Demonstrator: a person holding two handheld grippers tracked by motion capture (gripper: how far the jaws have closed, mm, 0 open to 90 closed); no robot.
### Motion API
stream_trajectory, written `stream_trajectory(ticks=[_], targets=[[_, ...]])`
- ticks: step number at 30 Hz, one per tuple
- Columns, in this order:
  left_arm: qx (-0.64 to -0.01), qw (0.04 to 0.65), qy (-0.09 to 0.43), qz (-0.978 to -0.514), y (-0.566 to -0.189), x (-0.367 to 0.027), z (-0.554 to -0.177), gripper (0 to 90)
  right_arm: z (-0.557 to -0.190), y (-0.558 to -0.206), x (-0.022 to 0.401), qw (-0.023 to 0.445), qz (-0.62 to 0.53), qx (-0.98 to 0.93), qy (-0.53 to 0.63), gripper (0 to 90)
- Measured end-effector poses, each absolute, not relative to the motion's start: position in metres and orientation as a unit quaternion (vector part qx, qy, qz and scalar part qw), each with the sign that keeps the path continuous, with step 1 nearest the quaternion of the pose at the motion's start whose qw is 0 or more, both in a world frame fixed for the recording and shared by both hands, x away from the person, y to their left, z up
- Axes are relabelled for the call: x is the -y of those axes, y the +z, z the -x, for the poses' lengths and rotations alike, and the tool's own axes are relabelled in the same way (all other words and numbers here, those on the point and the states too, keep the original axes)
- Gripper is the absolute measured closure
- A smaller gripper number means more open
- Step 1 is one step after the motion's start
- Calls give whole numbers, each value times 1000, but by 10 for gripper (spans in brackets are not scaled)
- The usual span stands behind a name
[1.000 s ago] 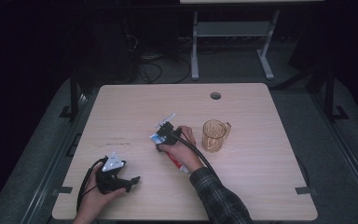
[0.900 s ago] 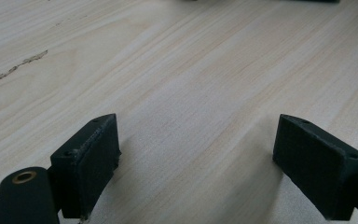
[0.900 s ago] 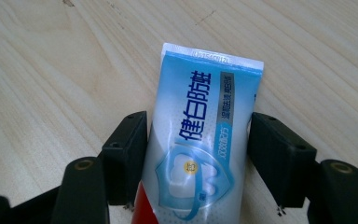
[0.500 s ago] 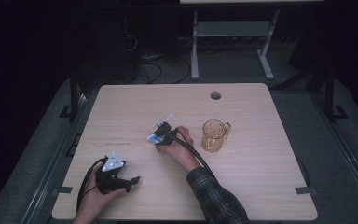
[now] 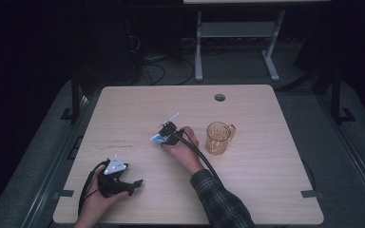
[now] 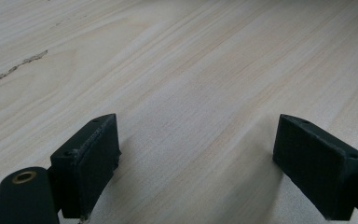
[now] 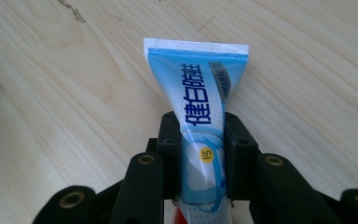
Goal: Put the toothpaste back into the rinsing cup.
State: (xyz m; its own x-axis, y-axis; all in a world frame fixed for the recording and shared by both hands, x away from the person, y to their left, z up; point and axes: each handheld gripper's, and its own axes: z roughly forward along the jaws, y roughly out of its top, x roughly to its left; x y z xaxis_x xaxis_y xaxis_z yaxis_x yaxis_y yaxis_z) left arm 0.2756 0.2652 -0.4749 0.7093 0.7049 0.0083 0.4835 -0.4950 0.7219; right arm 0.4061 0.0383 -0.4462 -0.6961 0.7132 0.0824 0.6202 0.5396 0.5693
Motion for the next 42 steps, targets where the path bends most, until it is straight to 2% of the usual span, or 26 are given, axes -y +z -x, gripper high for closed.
stream_trajectory(ticks=[16, 32, 42], targets=[[-349, 361, 152, -851, -475, -265, -276, 136, -397, -429, -26, 72, -378, -855, 348, 727], [-348, 362, 153, -851, -475, -265, -276, 137, -385, -397, -6, 61, -370, -821, 432, 736], [-349, 362, 153, -850, -475, -265, -276, 136, -379, -376, 10, 69, -358, -800, 477, 735]])
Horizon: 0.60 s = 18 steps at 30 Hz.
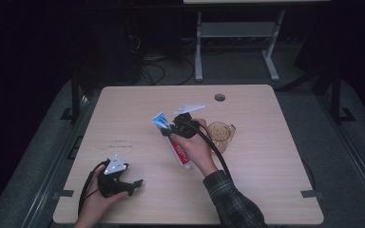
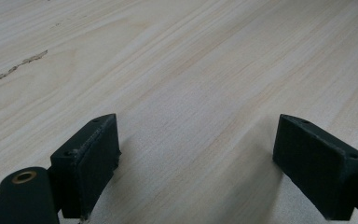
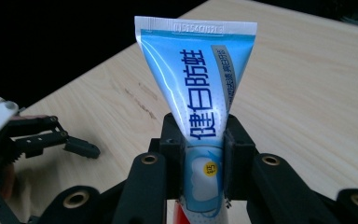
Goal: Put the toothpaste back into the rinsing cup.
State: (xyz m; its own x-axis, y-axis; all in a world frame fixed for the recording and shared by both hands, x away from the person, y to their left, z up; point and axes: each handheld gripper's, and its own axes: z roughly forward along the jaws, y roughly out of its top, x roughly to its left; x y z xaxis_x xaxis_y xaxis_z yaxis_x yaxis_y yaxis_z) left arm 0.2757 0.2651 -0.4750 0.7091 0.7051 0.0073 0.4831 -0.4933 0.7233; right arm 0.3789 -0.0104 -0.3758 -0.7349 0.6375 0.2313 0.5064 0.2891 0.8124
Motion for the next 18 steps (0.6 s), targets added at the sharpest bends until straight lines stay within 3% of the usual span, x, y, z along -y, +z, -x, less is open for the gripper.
stream_trajectory(ticks=[18], targets=[[-350, 362, 152, -850, -475, -265, -276, 137, -376, -338, 33, 91, -343, -780, 515, 734]])
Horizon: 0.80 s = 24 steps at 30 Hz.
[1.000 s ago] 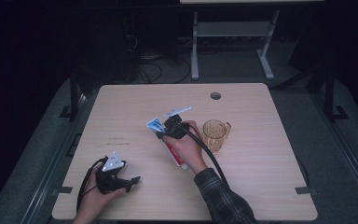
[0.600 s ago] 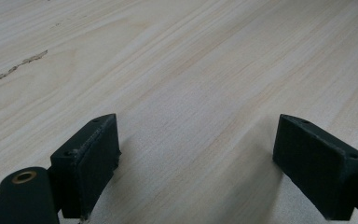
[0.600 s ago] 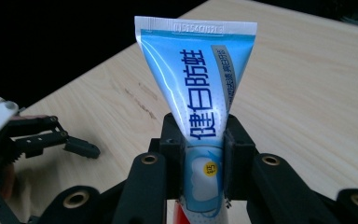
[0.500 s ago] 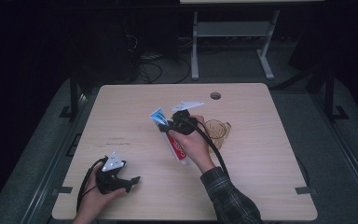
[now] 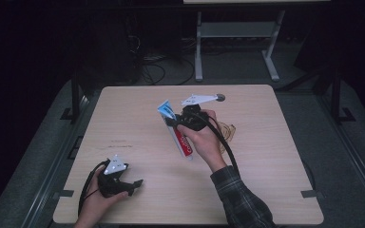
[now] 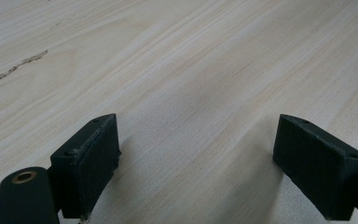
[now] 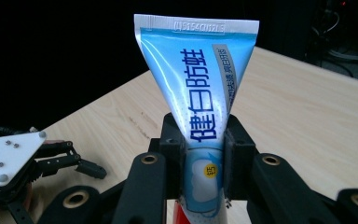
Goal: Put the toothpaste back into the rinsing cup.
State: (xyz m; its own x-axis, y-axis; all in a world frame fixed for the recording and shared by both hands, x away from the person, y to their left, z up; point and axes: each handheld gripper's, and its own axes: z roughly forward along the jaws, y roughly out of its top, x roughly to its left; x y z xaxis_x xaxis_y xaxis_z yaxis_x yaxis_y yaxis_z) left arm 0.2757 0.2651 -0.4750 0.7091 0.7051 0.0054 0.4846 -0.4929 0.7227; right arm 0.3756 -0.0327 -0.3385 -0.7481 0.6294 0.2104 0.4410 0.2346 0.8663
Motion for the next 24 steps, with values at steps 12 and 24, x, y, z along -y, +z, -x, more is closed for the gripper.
stream_trajectory(ticks=[12, 24], targets=[[-349, 362, 153, -851, -475, -265, -276, 136, -380, -317, 54, 111, -345, -763, 534, 733], [-349, 362, 153, -850, -475, -265, -276, 136, -383, -302, 76, 132, -356, -746, 547, 731]])
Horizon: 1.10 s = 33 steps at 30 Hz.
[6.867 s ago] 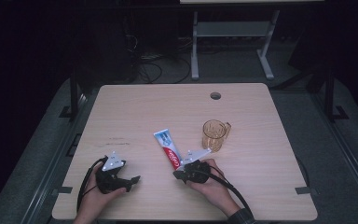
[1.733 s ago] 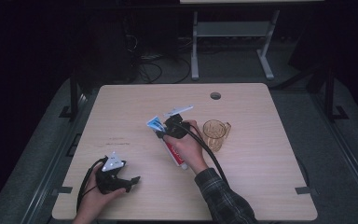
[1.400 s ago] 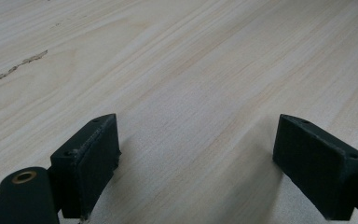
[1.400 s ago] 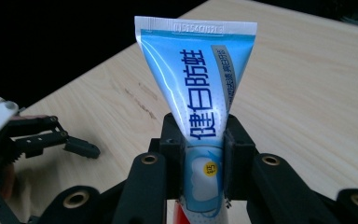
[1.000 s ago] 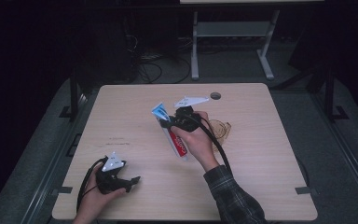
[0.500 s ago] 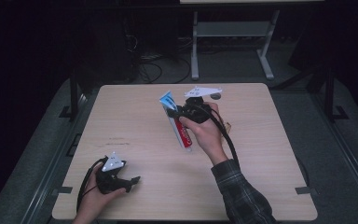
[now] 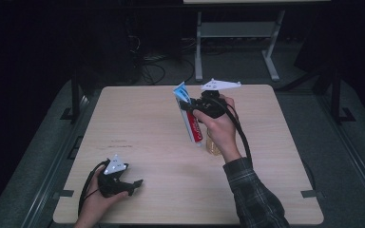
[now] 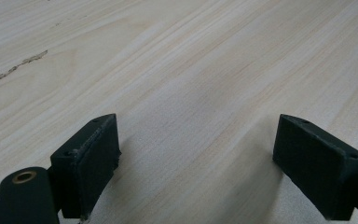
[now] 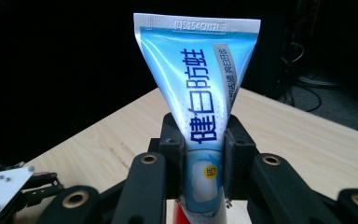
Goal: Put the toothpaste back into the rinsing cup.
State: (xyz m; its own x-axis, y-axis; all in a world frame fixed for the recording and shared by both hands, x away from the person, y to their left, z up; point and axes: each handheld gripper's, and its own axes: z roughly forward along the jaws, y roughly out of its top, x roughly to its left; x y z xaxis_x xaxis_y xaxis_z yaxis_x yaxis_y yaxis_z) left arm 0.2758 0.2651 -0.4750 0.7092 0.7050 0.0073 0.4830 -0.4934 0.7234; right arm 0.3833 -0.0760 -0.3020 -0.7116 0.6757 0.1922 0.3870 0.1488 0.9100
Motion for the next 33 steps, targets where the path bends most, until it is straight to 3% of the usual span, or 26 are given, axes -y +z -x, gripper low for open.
stream_trajectory(ticks=[18, 33], targets=[[-349, 362, 153, -850, -475, -265, -276, 137, -395, -293, 119, 172, -384, -722, 549, 729], [-349, 363, 154, -850, -475, -265, -276, 137, -404, -306, 140, 194, -391, -720, 540, 726]])
